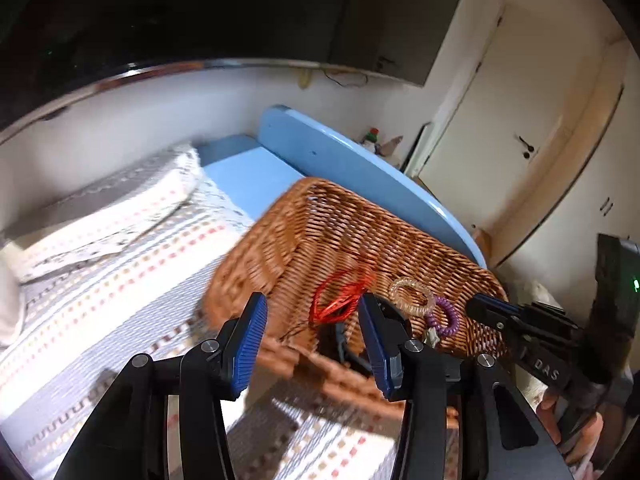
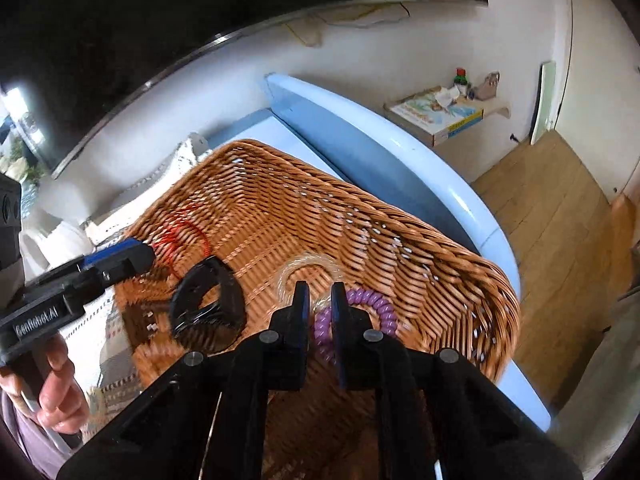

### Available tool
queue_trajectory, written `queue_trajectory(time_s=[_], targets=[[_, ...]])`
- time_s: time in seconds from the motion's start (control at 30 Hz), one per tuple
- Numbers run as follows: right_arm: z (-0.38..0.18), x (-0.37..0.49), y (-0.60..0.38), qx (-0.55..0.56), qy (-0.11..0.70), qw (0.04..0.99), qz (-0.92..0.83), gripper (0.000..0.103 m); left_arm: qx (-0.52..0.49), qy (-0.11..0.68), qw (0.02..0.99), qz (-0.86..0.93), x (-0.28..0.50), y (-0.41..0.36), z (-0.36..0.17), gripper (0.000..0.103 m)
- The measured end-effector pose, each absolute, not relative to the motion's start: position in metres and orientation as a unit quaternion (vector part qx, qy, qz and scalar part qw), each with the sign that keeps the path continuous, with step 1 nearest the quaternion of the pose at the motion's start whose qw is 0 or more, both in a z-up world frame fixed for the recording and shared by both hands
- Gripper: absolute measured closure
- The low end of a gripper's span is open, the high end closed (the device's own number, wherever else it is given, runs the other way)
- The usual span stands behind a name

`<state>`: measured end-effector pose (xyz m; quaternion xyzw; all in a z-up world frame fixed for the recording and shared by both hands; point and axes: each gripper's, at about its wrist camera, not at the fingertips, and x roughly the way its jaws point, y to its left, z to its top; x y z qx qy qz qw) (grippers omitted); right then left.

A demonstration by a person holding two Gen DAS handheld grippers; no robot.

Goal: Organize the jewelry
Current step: 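Move both tools back over the remaining jewelry on the table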

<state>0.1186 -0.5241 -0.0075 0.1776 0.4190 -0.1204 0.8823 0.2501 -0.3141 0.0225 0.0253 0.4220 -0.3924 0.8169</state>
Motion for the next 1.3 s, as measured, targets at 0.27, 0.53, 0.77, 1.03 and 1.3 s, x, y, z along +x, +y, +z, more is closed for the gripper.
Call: queue_trajectory(time_s=[0.27, 0.53, 0.77, 1.03, 1.3], targets=[[0.031, 0.094, -0.451, 0.076, 0.389, 0.913, -0.095, 0.088, -0.007, 0.394, 0.838, -0.378, 0.222, -0.218, 0.047, 0.055], [0.037, 0.082, -0.348, -0.008, 0.385, 0.923, -0.008, 0.077, -0.029, 0.358, 0.875, -0.324, 0.175, -0.097, 0.058, 0.055], [0.019, 0.088, -0.279, -0.030, 0.378, 0.924, 0.045, 0.077, -0.054, 0.364, 0.890, -0.271, 0.152, -0.012, 0.032, 0.055], [-0.013, 0.108, -0.260, -0.007, 0.382, 0.921, 0.081, 0.076, -0.107, 0.391, 0.881, -0.243, 0.151, 0.045, -0.008, 0.056], [-0.043, 0.127, -0.259, 0.036, 0.413, 0.901, 0.126, 0.076, -0.059, 0.431, 0.847, -0.306, 0.137, -0.022, -0.024, 0.065]])
